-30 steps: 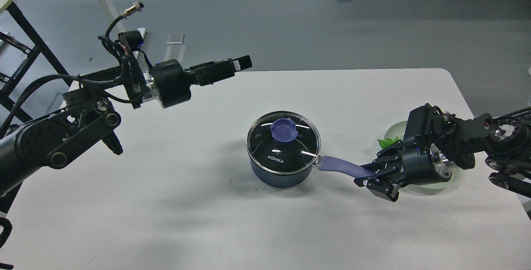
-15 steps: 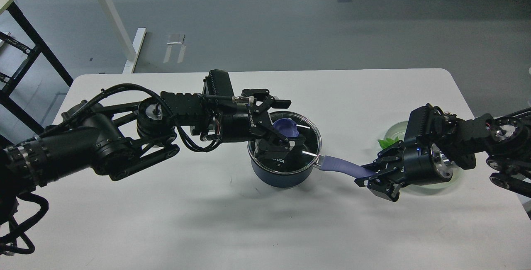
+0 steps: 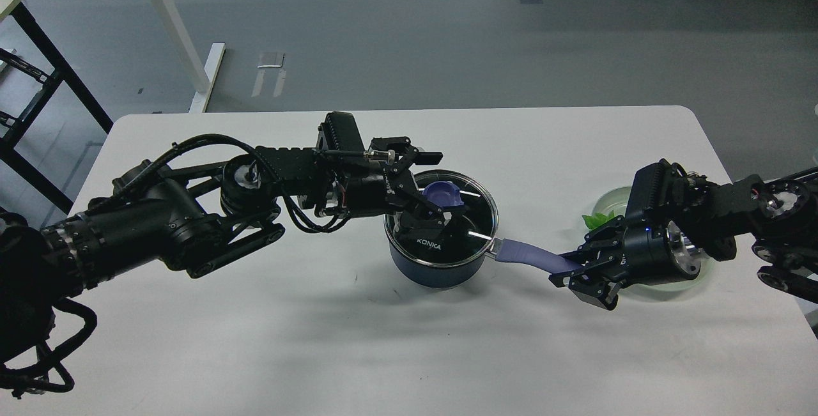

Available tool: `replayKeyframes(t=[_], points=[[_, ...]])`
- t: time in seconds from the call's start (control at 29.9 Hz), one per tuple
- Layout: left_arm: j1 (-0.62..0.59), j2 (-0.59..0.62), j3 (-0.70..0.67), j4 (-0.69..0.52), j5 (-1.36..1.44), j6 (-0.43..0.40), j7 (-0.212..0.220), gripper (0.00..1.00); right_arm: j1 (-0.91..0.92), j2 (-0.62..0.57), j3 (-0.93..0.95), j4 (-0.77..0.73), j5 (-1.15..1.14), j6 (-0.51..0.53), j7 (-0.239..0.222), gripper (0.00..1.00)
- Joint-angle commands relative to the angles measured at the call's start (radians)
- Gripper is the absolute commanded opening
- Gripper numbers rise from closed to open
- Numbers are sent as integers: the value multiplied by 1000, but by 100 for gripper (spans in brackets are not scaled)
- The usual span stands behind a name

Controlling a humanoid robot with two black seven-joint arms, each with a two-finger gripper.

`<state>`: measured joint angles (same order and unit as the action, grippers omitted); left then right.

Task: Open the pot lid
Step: 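Reach the left gripper over the pot toward the purple lid knob, then close the left gripper on the purple knob of the glass lid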

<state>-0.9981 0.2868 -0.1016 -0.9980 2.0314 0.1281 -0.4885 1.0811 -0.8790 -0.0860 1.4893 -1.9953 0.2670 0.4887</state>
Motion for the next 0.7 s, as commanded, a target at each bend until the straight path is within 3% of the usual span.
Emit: replayKeyframes(t=[0.0, 0.67], points=[[9, -3, 0, 1, 0, -1, 0, 99, -1, 0, 0, 0, 0, 0, 0, 25], [22, -21, 31, 52, 0, -1, 0, 95, -1, 0, 0, 0, 1, 0, 0, 26]])
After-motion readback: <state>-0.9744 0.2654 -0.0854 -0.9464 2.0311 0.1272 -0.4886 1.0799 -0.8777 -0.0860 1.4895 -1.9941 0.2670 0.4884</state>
